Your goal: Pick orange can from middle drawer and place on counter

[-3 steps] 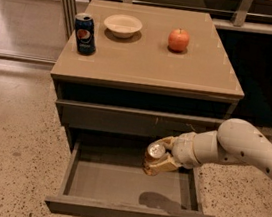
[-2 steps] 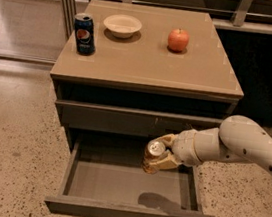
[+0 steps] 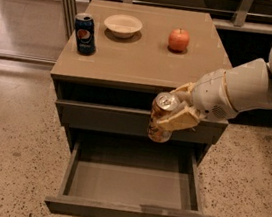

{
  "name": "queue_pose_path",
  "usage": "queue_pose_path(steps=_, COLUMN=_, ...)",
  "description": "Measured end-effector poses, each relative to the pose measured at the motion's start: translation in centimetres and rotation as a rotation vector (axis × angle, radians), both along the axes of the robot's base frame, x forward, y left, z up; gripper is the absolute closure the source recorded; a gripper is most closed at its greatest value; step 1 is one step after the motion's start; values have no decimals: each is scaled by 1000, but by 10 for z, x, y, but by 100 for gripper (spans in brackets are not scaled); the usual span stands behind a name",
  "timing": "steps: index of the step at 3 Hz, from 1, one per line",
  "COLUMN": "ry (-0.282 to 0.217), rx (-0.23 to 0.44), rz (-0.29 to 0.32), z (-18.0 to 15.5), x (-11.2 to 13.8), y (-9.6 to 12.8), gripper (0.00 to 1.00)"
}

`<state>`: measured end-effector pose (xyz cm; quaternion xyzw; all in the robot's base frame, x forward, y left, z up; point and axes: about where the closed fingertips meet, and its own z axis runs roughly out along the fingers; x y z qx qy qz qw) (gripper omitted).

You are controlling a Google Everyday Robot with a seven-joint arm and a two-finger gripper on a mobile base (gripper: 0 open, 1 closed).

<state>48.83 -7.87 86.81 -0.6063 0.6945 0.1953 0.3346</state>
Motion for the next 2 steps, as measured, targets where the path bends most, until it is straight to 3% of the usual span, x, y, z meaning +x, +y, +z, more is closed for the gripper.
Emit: queue_pose_path(steps=2, ry=-26, rx=-10, rz=-19, z=6, x=13, y=-2, gripper=100)
